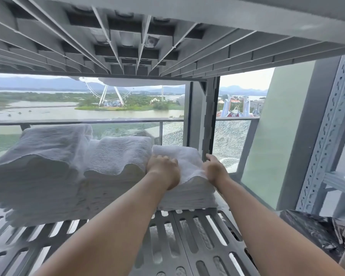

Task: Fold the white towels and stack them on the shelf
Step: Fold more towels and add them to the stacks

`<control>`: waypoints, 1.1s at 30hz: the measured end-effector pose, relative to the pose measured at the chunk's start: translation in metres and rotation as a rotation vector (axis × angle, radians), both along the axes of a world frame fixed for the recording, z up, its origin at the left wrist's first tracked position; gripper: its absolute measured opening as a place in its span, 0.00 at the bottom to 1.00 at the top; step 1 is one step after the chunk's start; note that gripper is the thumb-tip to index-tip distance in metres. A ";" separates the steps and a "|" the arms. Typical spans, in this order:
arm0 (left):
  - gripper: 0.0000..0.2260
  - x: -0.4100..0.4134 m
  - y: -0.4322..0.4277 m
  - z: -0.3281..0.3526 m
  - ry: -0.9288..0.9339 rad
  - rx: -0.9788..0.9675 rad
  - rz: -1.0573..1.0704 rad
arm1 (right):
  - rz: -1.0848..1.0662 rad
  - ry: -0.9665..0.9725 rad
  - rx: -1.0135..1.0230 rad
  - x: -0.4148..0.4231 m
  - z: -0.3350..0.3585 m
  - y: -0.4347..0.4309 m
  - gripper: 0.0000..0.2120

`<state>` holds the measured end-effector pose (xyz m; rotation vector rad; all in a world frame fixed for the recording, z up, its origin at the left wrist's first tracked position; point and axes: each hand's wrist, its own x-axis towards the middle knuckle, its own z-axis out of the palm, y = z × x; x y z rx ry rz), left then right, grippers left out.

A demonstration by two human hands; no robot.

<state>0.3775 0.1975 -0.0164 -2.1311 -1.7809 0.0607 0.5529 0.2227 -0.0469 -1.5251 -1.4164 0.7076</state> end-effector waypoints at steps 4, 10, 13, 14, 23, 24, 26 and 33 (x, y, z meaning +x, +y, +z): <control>0.27 -0.004 0.002 -0.005 -0.026 -0.071 0.041 | -0.165 -0.334 0.271 -0.015 0.014 -0.006 0.21; 0.27 -0.004 0.003 -0.004 -0.043 -0.121 0.062 | 0.085 -0.721 0.062 -0.042 0.031 0.010 0.22; 0.27 -0.008 0.004 -0.002 -0.079 -0.133 0.059 | 0.198 -0.841 -0.119 -0.045 0.027 0.026 0.26; 0.27 -0.009 0.005 -0.002 -0.086 -0.136 0.055 | 0.226 -0.852 -0.137 -0.044 0.019 0.027 0.27; 0.24 -0.001 0.002 0.006 0.017 -0.221 0.002 | 0.147 -0.596 0.163 -0.033 -0.020 0.026 0.25; 0.23 0.000 0.001 0.008 0.013 -0.229 0.011 | 0.047 -0.472 0.252 -0.032 -0.023 0.021 0.22; 0.23 0.003 -0.002 0.012 0.027 -0.267 0.042 | -0.184 -0.273 0.364 -0.028 -0.027 0.009 0.18; 0.34 0.005 -0.019 -0.007 -0.196 -0.175 -0.226 | -0.012 0.249 -0.136 0.003 -0.030 0.011 0.16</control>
